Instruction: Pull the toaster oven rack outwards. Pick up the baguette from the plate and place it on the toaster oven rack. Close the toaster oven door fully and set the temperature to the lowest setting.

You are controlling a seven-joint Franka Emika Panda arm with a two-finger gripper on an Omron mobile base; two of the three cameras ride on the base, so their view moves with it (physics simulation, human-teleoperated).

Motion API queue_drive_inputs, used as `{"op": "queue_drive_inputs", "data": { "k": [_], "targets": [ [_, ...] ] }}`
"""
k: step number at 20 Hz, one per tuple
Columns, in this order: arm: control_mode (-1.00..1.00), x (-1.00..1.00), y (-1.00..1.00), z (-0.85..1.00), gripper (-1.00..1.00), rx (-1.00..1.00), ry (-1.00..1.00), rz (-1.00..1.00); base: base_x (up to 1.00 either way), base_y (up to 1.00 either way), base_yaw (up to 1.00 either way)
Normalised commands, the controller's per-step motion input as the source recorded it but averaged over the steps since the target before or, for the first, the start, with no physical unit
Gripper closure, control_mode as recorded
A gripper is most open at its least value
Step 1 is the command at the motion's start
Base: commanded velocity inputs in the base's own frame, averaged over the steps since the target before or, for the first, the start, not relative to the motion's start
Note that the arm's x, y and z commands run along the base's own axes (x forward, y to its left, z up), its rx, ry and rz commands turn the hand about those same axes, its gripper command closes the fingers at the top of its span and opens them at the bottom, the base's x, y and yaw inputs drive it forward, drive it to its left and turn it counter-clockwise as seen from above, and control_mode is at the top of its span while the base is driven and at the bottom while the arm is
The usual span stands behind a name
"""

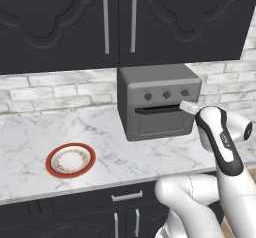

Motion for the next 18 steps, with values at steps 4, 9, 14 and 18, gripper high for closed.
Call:
{"op": "queue_drive_inputs", "data": {
  "k": [4,9,14,18],
  "targets": [
    [-1.00,0.10,0.04,-0.15,-1.00,-0.07,0.00,-0.17,0.00,0.00,0.00],
    [-1.00,0.18,0.00,-0.13,-1.00,-0.06,0.00,-0.15,0.00,0.00,0.00],
    [-1.00,0.27,0.00,-0.10,-1.00,-0.03,0.00,-0.12,0.00,0.00,0.00],
    [-1.00,0.14,0.00,-0.02,-1.00,0.00,0.00,0.00,0.00,0.00,0.00]
  ]
}}
